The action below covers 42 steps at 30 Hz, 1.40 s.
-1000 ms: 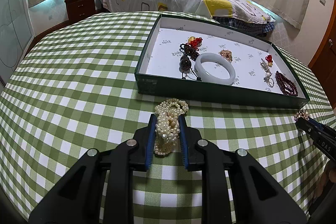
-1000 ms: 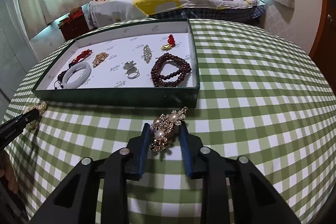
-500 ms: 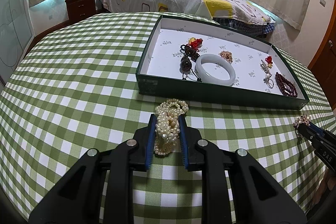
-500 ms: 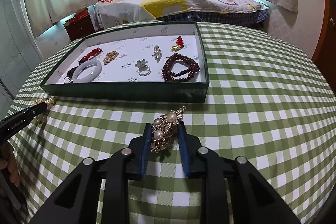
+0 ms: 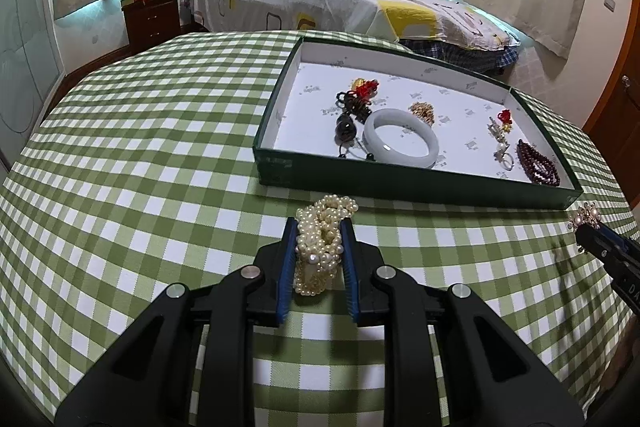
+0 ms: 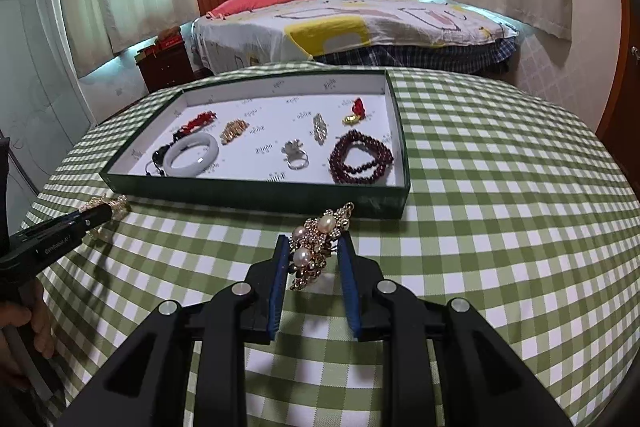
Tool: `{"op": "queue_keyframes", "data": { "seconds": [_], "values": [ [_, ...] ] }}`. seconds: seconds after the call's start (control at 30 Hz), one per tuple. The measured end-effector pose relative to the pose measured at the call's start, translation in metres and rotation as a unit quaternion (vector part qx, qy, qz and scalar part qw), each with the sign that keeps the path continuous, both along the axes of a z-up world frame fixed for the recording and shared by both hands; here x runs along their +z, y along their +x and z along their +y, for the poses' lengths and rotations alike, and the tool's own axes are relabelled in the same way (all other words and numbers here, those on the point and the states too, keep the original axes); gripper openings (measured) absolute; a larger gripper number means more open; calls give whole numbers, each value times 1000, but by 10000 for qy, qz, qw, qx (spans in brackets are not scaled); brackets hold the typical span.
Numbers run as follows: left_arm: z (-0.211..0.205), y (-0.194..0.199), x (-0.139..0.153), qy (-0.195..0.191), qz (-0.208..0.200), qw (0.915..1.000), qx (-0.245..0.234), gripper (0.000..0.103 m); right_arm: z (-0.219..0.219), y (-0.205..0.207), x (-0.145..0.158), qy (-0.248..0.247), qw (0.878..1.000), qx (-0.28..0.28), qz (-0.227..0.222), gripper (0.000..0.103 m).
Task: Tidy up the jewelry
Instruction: 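Carry the pearl strand and gold pearl brooch over the tray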
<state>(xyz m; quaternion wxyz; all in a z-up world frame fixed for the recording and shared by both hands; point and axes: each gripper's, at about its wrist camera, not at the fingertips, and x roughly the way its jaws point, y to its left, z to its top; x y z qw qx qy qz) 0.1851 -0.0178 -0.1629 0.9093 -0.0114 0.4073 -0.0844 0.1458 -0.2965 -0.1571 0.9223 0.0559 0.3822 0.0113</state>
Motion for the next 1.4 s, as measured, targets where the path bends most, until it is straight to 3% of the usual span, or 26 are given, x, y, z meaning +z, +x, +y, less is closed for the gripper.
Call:
{"op": "queue_keyframes", "data": {
  "seconds": [0.4,0.8,1.13,1.4],
  "values": [
    [-13,-1,33,-168,-326,9991,-226,21,6,3,28,-42,9992,107,-390,26],
    [-37,25,67,-264,-767,9958,-434,21,7,37,59,-151,9965,154,-812,26],
    [-56,69,75,-191,-869,9947,-513,21,12,84,73,-250,9941,228,-1027,26],
    [-77,115,66,-16,-793,9951,-585,21,14,125,65,-154,9945,233,-1010,26]
  ]
}}
